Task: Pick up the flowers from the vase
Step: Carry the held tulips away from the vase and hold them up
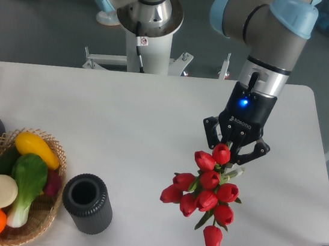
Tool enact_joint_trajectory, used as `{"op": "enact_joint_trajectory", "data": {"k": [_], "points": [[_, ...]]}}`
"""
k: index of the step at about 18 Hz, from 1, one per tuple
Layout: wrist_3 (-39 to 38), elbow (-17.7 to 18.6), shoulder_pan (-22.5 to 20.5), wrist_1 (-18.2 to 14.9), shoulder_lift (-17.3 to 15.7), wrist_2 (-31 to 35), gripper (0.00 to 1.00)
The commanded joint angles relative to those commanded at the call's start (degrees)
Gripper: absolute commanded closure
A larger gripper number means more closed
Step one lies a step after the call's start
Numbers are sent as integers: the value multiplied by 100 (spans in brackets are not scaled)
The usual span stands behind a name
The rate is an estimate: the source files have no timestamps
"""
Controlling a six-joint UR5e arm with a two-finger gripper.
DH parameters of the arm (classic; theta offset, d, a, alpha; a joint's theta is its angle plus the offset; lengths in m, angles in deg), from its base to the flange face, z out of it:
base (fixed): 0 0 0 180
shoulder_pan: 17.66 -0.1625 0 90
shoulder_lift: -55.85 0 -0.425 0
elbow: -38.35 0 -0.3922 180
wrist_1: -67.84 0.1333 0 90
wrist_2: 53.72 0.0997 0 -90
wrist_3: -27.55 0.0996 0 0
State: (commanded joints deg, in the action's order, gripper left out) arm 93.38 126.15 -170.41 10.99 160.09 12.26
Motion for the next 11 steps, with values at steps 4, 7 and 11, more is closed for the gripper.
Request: {"op": "enact_joint_trajectory", "data": {"k": [4, 7, 11], "points": [[0, -70, 114, -116, 9, 459, 100], [-35, -53, 158, -212, 0, 818, 99], [-62, -106, 387, -239, 79, 1514, 99]]}}
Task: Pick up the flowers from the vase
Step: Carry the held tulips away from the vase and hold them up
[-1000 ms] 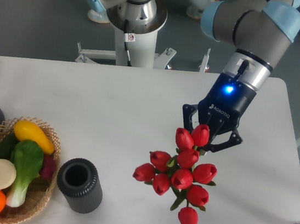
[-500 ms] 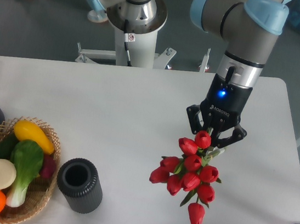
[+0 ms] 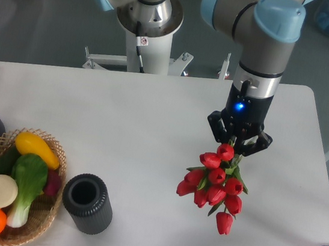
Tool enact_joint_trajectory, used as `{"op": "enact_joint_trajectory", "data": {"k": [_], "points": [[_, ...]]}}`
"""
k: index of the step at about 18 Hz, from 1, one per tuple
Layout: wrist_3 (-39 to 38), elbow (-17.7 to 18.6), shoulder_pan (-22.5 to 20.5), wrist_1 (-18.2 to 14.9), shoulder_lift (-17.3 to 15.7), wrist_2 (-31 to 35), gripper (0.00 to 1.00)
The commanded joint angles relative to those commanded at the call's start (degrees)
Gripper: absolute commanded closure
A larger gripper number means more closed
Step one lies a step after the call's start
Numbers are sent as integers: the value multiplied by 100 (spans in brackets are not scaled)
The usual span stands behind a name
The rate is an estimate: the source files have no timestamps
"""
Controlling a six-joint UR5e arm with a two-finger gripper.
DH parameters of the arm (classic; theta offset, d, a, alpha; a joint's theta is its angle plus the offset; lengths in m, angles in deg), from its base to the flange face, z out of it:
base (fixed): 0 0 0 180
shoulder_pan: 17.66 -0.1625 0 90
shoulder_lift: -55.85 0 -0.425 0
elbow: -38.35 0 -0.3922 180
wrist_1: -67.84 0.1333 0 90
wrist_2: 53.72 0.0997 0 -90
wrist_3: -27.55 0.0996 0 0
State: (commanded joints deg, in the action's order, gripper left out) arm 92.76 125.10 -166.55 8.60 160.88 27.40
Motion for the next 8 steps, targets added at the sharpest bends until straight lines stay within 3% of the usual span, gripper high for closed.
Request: {"op": "enact_joint_trajectory", "data": {"k": [2, 8], "points": [[9, 9, 9, -35, 35, 149, 99], [79, -509, 97, -887, 228, 756, 99]]}}
